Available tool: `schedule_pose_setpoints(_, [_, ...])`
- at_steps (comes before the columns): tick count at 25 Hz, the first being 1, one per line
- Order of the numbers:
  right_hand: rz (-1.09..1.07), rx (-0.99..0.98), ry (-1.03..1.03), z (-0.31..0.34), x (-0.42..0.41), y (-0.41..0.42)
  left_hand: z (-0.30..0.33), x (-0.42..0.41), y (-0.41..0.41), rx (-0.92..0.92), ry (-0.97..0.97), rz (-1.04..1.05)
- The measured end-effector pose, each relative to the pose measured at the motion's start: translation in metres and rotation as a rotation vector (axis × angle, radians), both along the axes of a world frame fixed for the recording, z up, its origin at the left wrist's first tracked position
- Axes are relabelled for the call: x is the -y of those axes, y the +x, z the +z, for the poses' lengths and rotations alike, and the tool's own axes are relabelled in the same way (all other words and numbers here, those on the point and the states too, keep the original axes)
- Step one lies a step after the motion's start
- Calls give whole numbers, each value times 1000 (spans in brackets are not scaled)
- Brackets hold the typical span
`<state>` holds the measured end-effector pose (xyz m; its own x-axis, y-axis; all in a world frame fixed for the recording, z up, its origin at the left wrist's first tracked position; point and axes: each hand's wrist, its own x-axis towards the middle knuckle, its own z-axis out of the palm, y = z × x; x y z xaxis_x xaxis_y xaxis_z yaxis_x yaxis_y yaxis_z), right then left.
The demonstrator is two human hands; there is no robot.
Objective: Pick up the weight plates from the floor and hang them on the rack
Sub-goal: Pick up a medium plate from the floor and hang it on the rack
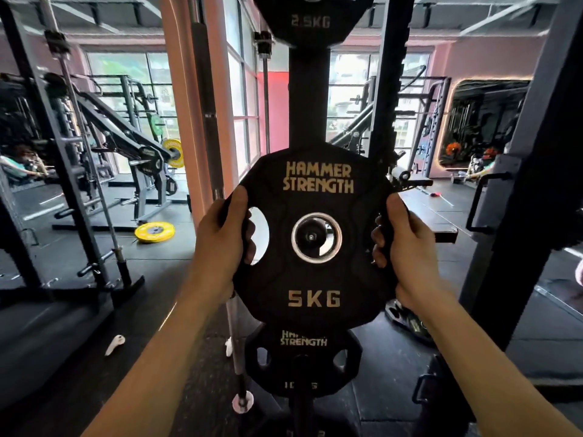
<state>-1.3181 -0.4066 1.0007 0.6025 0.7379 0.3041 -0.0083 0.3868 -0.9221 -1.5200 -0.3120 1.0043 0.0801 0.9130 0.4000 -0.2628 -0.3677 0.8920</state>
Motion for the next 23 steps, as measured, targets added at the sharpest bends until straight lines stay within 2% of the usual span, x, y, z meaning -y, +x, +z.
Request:
schedule_pose_setpoints(10, [-82, 96, 66, -17, -70, 24, -18, -73, 31, 19, 112, 37])
schedule_pose_setpoints(23, [-102, 97, 73, -19, -190, 79, -20, -184, 80, 35, 101, -8])
